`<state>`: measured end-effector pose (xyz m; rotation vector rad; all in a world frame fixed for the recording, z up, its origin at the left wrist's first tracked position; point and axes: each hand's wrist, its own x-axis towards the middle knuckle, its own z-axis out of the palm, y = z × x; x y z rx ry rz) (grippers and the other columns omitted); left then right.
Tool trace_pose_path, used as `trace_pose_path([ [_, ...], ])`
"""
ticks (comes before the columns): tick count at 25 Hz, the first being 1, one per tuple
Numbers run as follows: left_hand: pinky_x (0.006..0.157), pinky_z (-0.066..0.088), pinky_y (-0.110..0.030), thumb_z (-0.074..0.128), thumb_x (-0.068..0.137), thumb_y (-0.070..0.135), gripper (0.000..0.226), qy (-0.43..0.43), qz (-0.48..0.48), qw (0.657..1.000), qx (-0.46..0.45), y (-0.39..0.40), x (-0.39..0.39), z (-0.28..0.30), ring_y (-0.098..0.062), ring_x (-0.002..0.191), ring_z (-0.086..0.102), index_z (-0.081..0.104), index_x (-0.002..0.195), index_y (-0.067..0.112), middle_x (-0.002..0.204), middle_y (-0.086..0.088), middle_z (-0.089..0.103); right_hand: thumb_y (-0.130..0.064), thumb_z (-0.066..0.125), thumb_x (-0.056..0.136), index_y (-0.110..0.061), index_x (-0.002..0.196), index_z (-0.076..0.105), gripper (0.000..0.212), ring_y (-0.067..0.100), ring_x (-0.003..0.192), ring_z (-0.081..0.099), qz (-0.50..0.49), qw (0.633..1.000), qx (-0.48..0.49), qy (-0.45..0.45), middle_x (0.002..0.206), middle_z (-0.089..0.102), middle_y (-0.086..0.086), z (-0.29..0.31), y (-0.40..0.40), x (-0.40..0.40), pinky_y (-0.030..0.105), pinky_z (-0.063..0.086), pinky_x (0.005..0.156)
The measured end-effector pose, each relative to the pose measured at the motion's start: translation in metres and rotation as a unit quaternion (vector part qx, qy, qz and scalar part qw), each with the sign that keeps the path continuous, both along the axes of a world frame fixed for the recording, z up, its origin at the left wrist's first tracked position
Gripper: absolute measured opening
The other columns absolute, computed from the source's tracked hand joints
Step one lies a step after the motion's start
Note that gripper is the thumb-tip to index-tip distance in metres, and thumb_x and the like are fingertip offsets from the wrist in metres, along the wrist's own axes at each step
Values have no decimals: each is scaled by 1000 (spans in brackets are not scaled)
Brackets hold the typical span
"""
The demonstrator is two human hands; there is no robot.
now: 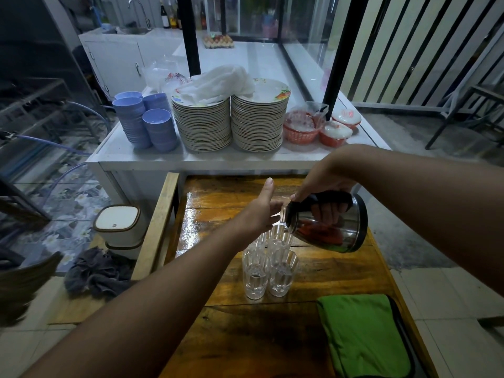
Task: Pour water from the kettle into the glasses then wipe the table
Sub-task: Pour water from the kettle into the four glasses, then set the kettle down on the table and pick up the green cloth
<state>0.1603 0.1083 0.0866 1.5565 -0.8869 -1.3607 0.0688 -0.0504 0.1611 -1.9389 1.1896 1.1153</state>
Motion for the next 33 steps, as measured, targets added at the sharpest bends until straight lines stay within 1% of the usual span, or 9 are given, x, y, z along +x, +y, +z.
trace_pose_path([
  [4,120,26,-45,6,99,64,78,1,-4,1000,-4,-2,-1,1,-28,142,40,48,139,12,154,-14,43,-55,42,100,-2,103,72,61,25,79,74,-4,1000,-7,-6,81,77,12,0,0,-2,33,53,75],
  [11,120,27,-44,8,95,70,89,-4,-7,1000,8,-7,-2,-8,-29,144,37,38,149,6,158,-15,37,-57,39,100,-1,99,71,64,27,83,70,-19,1000,6,-11,83,74,14,-3,-1,-13,35,50,76],
  [15,117,29,-38,9,96,68,88,-5,-15,1000,4,-9,-8,-6,-27,142,40,38,149,5,157,-14,39,-57,37,101,-4,88,71,64,24,73,70,-22,999,12,-45,77,73,13,-10,-8,-35,32,49,69],
  [20,116,29,-38,8,98,65,85,-17,-39,999,0,-19,-21,2,-27,142,41,42,147,5,156,-14,40,-55,35,102,2,100,70,67,20,66,64,-70,984,76,-148,78,68,12,-23,-21,-86,28,48,63],
  [22,115,29,-35,8,98,66,87,-38,-53,998,-1,-24,-28,2,-27,142,41,40,148,3,156,-16,40,-55,35,101,2,99,71,68,23,69,66,-88,972,82,-203,82,71,16,-34,-22,-109,29,50,62],
  [25,118,29,-39,7,98,66,89,-72,-74,995,-2,-33,-37,1,-27,141,43,41,147,0,154,-18,42,-54,35,101,2,100,74,68,28,78,74,-109,956,63,-264,91,78,21,-56,-25,-137,33,53,70],
  [29,119,28,-41,11,88,77,100,-118,-102,988,10,-52,-53,-4,-23,139,46,47,144,2,150,-15,49,-53,35,101,-3,92,76,66,32,80,76,-147,927,72,-339,86,80,18,-85,-28,-167,33,58,70],
  [31,114,29,-37,14,86,77,98,-155,-112,981,15,-63,-66,-5,-21,139,45,47,145,6,150,-10,50,-55,35,100,-7,90,76,65,29,78,76,-183,910,81,-363,82,81,14,-103,-28,-180,38,57,77],
  [33,104,30,-34,13,94,72,86,-219,-123,968,14,-77,-83,-10,-24,140,43,46,147,13,151,-11,48,-59,33,99,-11,96,75,64,28,82,77,-212,892,89,-389,86,81,11,-118,-26,-193,42,56,84],
])
